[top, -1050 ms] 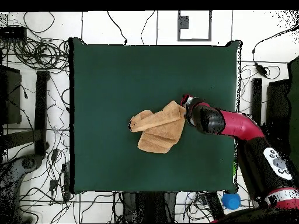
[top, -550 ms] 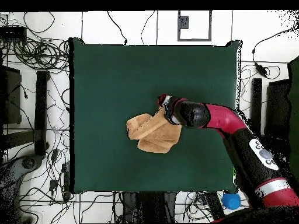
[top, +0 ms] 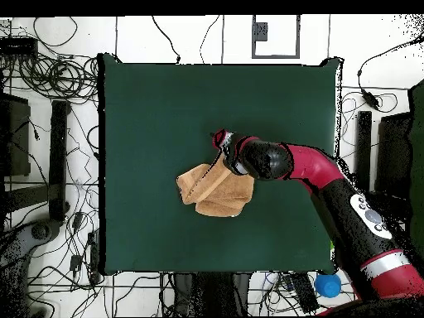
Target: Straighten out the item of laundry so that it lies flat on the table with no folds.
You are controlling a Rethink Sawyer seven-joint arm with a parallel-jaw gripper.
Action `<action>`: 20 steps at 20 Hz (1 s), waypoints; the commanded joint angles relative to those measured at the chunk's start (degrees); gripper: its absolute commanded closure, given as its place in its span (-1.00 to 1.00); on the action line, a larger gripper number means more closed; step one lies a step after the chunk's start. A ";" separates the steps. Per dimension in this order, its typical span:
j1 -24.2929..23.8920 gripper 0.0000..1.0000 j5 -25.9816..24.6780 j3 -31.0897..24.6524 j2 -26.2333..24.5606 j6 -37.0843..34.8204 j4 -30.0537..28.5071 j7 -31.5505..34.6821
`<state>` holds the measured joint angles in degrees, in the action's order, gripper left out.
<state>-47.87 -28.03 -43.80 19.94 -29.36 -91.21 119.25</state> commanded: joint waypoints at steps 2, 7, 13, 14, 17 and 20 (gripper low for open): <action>1.38 -1.00 1.15 -5.53 -1.19 -3.53 -3.99 -7.77; 2.13 -1.00 0.53 -5.04 -0.56 -4.07 -3.25 -7.39; 2.08 -1.00 0.24 -5.18 -0.44 -5.08 -3.05 -8.10; 1.43 -1.00 0.49 -5.85 -1.18 -5.99 -3.00 -9.50; -1.35 -1.00 0.81 -7.79 -2.56 -5.92 -5.35 -11.40; -5.01 -1.00 1.50 -9.51 -2.01 -8.56 -9.84 -12.85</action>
<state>-50.35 -28.03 -48.80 19.17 -29.49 -92.42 119.25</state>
